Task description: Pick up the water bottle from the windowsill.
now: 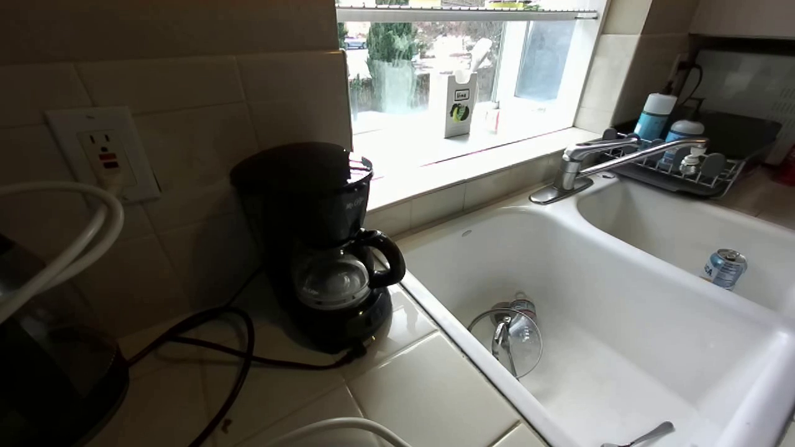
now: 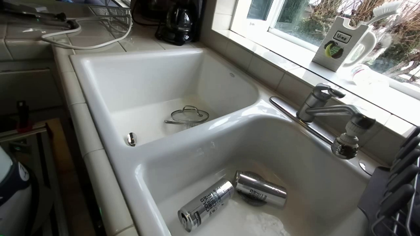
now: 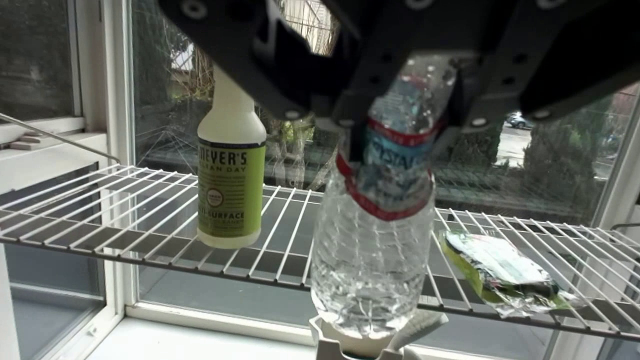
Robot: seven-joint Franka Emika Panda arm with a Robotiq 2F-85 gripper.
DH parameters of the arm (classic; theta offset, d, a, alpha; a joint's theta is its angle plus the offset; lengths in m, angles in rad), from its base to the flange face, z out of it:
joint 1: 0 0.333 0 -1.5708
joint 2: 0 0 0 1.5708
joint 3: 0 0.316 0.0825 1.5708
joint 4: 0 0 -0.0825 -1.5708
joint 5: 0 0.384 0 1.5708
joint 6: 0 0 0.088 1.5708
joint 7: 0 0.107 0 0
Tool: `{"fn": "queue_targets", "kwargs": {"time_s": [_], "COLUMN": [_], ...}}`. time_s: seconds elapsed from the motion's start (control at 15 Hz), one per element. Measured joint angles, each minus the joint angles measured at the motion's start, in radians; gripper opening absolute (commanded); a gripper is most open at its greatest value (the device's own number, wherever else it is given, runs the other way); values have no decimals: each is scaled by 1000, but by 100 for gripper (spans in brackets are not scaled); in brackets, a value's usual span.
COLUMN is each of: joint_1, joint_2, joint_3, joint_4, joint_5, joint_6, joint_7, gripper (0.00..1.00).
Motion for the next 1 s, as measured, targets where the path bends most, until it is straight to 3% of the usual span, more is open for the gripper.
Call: {"fn": "queue_targets", "kwargs": {"time_s": [0.47,0.8,0.87,1.0], "joint_1": [-21,-32,-33,-35], "joint_2": [221,337,358,394], "joint_3": [1,5,5,5], "joint_4": [302,429,451,493], "joint_5": [52,49,49,48], "joint_6": [-43,-49,-49,-49], "joint_7": [59,129,142,165], "gripper": [8,8,31,31]}}
